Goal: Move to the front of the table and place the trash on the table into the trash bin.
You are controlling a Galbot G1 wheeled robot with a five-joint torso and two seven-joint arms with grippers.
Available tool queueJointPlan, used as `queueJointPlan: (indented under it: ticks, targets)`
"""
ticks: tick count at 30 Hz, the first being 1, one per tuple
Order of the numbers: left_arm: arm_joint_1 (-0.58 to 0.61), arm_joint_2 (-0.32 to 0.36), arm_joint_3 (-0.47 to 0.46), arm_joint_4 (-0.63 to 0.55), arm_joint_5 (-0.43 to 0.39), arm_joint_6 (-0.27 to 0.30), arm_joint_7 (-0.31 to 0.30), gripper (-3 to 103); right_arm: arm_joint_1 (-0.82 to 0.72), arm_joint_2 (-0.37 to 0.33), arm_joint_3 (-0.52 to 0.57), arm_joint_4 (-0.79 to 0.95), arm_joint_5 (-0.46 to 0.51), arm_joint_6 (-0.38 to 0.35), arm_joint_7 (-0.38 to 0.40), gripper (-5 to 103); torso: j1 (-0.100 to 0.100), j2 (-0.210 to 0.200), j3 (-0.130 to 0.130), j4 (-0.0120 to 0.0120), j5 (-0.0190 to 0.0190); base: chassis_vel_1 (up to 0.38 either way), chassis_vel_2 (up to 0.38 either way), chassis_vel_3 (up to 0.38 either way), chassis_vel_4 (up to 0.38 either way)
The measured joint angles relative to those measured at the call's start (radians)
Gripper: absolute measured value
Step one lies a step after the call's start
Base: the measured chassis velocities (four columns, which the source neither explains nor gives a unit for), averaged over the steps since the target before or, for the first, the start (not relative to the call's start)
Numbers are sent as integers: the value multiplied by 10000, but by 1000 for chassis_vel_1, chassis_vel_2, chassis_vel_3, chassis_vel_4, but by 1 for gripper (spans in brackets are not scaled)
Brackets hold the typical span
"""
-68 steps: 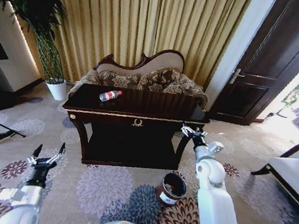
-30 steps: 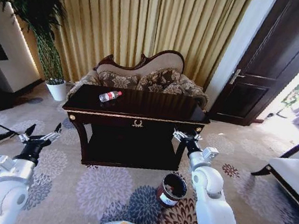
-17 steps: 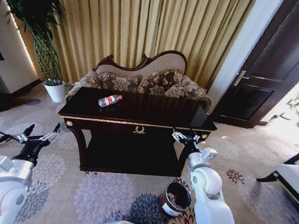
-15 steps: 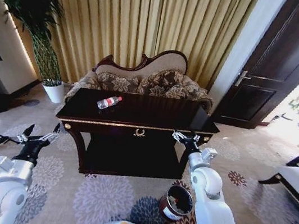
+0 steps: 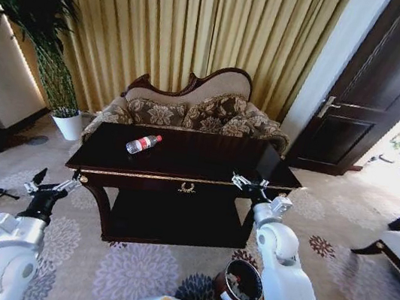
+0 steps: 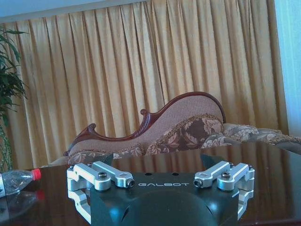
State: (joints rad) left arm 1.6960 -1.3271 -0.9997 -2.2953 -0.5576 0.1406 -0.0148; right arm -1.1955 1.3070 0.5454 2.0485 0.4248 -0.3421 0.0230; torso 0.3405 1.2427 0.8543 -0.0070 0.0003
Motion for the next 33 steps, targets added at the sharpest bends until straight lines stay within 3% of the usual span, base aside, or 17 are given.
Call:
queueJointPlan:
  ticks: [26, 33]
  targets:
    - [26, -151, 86, 18, 20, -82, 59, 100, -43, 62, -164, 45, -170, 94, -146, 100, 0, 0, 0, 1, -1, -50, 48, 56, -45]
    - [-15, 415, 18, -172, -210, 362, -77, 100, -89, 176, -262, 79, -353, 183, -189, 100, 0, 1, 0, 2, -2, 0, 0, 0, 0]
